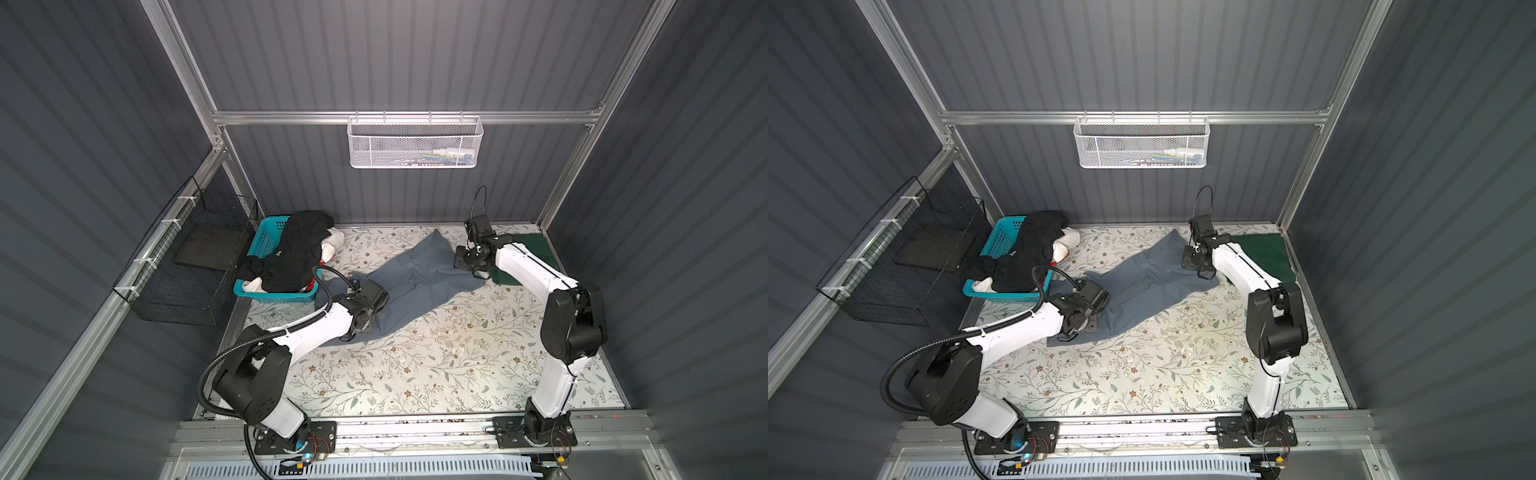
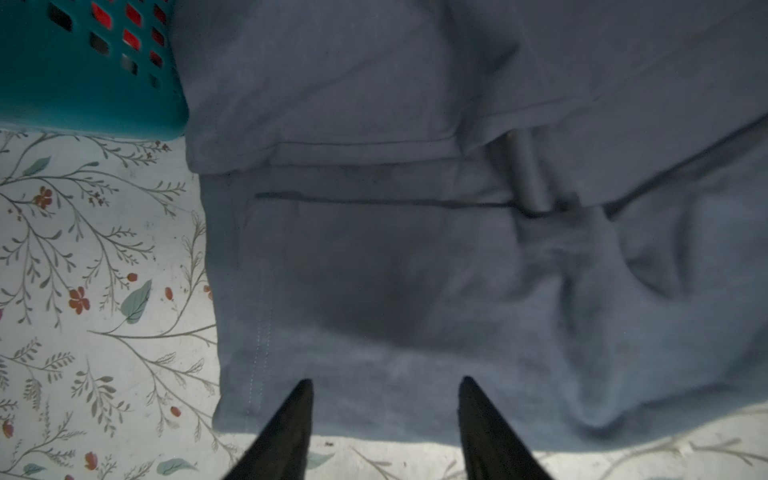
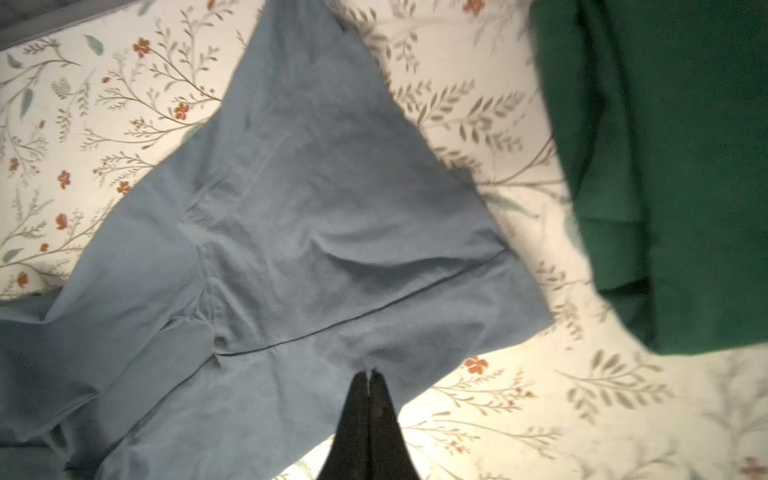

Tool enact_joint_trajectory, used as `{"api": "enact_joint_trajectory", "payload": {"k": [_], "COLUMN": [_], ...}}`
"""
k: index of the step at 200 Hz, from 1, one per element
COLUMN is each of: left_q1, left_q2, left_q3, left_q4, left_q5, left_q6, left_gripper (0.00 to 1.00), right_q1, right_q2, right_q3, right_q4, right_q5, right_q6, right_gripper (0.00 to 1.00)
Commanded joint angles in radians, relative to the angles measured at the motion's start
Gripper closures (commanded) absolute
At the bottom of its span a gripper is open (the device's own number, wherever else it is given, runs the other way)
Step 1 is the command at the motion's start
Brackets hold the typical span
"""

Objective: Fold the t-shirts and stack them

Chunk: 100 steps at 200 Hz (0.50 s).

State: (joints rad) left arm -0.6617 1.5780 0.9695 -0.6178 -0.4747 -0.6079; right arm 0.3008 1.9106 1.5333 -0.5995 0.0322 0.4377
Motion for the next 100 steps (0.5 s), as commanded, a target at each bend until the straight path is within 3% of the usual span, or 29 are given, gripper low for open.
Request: {"api": "enact_joint_trajectory", "payload": {"k": [1,100], "left_q1": [0.032,0.038], "left_q2": [0.042,0.203], "left_q3": [-0.008,0.008], "left_q4": [0.033,0.024], "left_q5": [0.001,0.053], "left_q6": [0.027,0.108], "left_gripper": [0.49,0.66], "right_q1": [0.001,0.0], "right_q2": [0.072,0.315], "right_q3": [-0.013,0.203], "right_q4": [-0.008,-0.141], "right_q5": [-0.016,0.022], "right_q6": [0.03,-0.034], "right_gripper": [1.0,1.0]}}
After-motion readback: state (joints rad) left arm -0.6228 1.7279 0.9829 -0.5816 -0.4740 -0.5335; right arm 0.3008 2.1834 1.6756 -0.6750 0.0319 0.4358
